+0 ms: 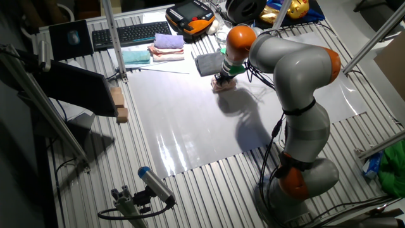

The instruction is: Clean the table with a cloth

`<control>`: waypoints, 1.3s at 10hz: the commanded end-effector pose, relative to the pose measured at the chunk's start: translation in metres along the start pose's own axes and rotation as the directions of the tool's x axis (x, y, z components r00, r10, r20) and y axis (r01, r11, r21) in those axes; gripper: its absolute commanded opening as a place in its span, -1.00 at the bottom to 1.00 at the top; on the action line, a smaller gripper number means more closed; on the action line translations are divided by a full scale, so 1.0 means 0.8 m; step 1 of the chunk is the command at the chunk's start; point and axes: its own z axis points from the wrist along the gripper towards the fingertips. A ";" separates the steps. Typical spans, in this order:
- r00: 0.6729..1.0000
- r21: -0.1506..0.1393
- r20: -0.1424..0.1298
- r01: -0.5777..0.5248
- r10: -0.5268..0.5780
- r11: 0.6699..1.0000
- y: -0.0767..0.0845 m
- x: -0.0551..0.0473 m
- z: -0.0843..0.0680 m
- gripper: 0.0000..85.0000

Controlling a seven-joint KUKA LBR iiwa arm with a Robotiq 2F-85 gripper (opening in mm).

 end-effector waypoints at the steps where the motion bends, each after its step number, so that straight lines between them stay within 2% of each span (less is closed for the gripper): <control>1: 1.000 0.000 0.000 -0.004 0.004 1.000 0.002 0.002 0.001 -1.00; 7: 0.999 0.002 0.015 -0.028 0.028 1.000 0.022 0.007 0.009 -1.00; 13: 1.000 0.009 0.022 0.000 -0.001 1.000 0.003 -0.003 0.011 -1.00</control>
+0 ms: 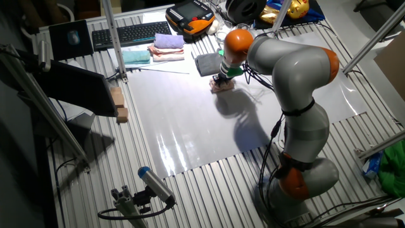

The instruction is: Clean the table with a cloth

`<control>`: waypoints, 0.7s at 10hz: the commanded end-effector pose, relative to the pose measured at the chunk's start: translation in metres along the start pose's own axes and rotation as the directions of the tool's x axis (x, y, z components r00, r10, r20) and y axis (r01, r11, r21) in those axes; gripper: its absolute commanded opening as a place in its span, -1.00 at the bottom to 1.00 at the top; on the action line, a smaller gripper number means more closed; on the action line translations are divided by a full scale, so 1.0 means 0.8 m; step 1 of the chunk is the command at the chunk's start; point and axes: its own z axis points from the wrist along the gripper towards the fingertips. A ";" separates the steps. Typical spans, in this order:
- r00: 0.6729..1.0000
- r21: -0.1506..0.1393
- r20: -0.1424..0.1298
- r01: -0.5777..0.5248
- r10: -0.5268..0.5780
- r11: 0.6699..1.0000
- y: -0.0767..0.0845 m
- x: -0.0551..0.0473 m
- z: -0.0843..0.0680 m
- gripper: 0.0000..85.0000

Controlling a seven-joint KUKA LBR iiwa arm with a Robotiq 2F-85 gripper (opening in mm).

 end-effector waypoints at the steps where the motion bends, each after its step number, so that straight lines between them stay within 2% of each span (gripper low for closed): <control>1: 1.000 -0.001 0.000 0.004 -0.004 1.000 -0.004 -0.001 0.001 -1.00; 7: 1.000 0.008 0.003 0.022 -0.022 1.000 -0.033 -0.005 -0.002 -1.00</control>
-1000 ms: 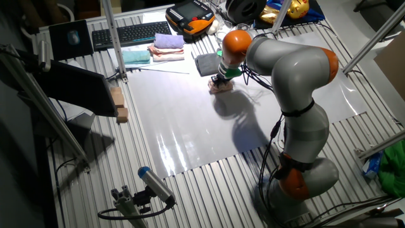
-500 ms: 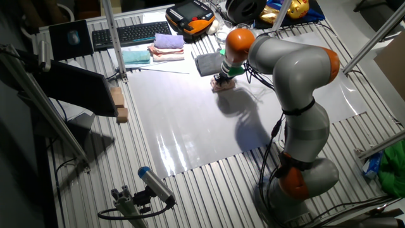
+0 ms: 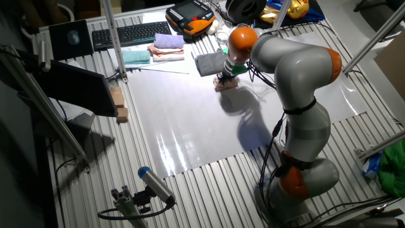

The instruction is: Clean the table with a cloth

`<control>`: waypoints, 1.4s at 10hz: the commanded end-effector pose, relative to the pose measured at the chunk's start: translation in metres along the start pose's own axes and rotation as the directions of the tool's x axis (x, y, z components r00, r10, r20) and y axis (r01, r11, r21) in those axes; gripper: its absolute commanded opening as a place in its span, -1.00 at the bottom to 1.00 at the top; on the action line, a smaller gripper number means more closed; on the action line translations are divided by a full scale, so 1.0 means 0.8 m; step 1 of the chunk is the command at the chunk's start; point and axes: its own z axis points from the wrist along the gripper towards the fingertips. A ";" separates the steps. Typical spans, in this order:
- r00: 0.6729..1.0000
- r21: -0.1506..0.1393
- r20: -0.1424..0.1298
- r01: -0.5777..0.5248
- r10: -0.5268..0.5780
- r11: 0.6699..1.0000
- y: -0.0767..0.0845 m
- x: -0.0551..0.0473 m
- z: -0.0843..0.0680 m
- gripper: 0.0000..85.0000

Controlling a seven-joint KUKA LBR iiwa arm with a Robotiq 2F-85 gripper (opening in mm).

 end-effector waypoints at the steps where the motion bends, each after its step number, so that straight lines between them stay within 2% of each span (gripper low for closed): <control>1: 1.000 0.000 0.000 0.003 -0.003 1.000 -0.002 0.001 0.001 -1.00; 6: 1.000 -0.009 0.000 0.012 -0.012 1.000 -0.017 -0.002 0.003 -1.00; 10: 0.999 -0.017 -0.007 0.032 -0.033 0.999 -0.042 -0.004 -0.006 -1.00; 14: 0.999 -0.012 0.001 0.045 -0.045 0.999 -0.063 -0.004 -0.001 -1.00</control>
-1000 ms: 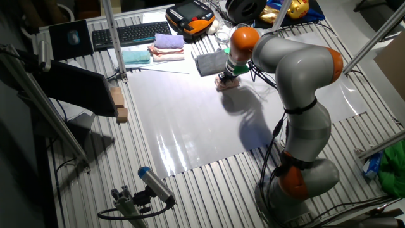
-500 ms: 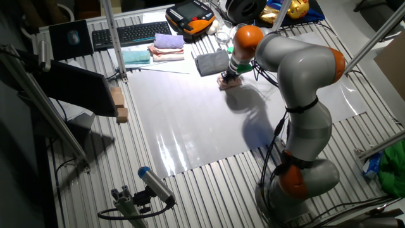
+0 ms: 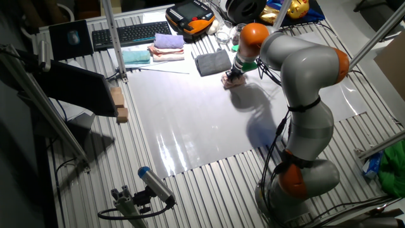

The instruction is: Clean the table with a cloth

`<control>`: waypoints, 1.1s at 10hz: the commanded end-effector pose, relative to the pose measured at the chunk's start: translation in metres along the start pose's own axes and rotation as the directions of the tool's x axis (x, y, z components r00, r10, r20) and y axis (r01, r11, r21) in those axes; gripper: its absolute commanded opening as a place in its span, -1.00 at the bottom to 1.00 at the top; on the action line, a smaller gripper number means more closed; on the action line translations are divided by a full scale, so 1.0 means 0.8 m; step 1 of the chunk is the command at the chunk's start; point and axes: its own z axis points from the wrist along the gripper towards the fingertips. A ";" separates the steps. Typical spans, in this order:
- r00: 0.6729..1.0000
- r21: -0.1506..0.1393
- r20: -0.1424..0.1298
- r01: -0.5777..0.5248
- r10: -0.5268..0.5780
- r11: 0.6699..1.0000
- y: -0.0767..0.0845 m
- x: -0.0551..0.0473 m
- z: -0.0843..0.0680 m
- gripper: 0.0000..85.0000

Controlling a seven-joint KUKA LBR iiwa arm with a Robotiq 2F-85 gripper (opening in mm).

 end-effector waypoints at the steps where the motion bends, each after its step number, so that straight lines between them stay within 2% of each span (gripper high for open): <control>1: 1.000 0.000 0.003 0.002 -0.002 1.000 -0.004 0.000 0.002 -1.00; 3: 1.000 0.000 0.006 0.003 -0.003 1.000 -0.013 -0.002 0.003 -1.00; 5: 1.000 0.001 0.009 0.003 -0.003 1.000 -0.013 -0.004 0.007 -1.00; 7: 1.000 -0.005 0.020 -0.005 0.005 1.000 -0.006 -0.007 0.012 -1.00; 11: 0.999 -0.016 0.025 -0.027 0.027 1.000 0.016 -0.011 0.016 -1.00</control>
